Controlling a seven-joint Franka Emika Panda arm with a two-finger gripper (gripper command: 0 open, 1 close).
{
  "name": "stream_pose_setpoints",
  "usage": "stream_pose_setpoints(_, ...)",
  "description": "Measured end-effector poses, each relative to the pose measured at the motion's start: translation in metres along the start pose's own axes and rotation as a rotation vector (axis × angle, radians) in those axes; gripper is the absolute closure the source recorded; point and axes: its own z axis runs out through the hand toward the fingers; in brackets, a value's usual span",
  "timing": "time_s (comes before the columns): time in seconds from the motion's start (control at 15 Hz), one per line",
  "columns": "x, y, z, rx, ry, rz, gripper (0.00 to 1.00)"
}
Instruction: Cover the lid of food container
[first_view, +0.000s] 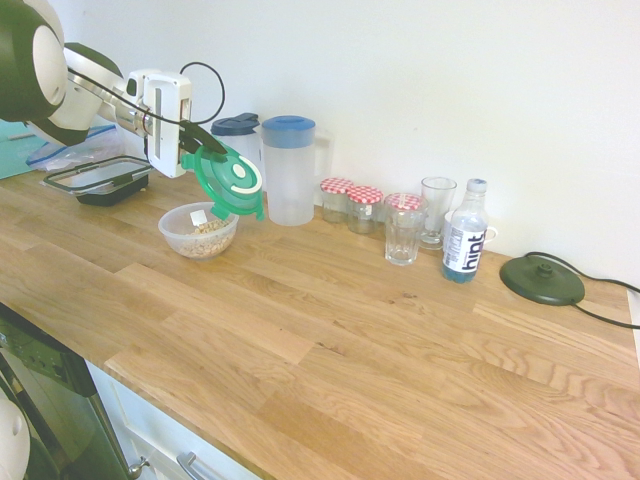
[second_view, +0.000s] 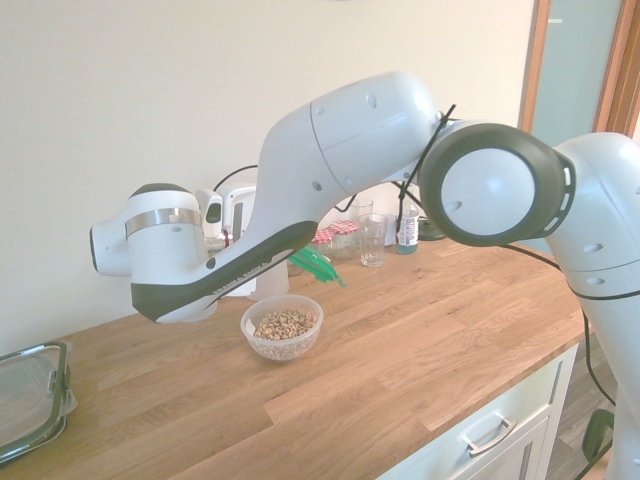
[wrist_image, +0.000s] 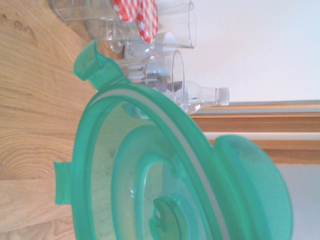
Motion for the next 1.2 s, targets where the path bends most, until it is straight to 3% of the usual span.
stream_pose_setpoints(0.47,-0.026,-0.013,-0.023,-0.059,0.016,-0.019,1.0)
stream_pose_setpoints(1.2,-0.05,-0.018,-0.043,-0.076,0.039,-0.043,1.0)
